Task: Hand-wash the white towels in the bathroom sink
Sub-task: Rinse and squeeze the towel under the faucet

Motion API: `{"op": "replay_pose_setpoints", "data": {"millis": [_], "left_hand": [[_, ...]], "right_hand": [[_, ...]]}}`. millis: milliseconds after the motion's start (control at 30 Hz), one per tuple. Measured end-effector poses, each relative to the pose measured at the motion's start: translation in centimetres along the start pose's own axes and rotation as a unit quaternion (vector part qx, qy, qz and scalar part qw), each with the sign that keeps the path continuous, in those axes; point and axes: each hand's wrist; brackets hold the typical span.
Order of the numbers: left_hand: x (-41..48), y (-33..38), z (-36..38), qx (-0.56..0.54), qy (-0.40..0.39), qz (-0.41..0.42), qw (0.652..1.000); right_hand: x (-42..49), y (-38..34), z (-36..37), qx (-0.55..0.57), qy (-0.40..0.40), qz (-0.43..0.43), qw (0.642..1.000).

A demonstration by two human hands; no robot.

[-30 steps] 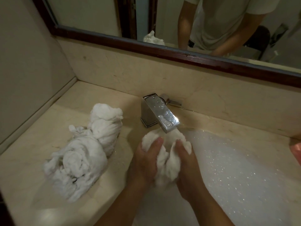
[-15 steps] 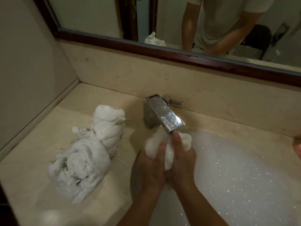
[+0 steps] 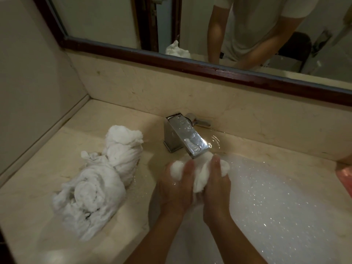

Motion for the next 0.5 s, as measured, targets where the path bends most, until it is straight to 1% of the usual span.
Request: {"op": "replay_pose_setpoints", "data": {"millis": [100,200,367,500], "left_hand": [[0.7,0.1,0.1,-0.084,0.024,0.000,0.996],[1.2,-0.4,-0.3,-0.114,0.029,0.018,0.993],[1.2,0.0,0.2,-0.123,0.004,0.026,0.992],[1.3,0.6,0.3,-0.144,-0.014,0.034,0.989]], "right_hand": [[-0.1,-0.2,-0.3,0.016,-0.033,-0.049,0.998],[-0.1,0.1,-0.3,0.041,-0.046,-0.038,0.997],[0.6,0.2,0.2,0.068,-0.011,-0.002,0.998],[1.2,0.0,0.0,0.022,-0.032,-0.021,0.999]]}}
Point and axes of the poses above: each hand's wrist, its own x-axis towards the middle knuckle, its own z-axis out of the palm, y = z × x, and after that the axes turned 13 degrees about -x, right-handed
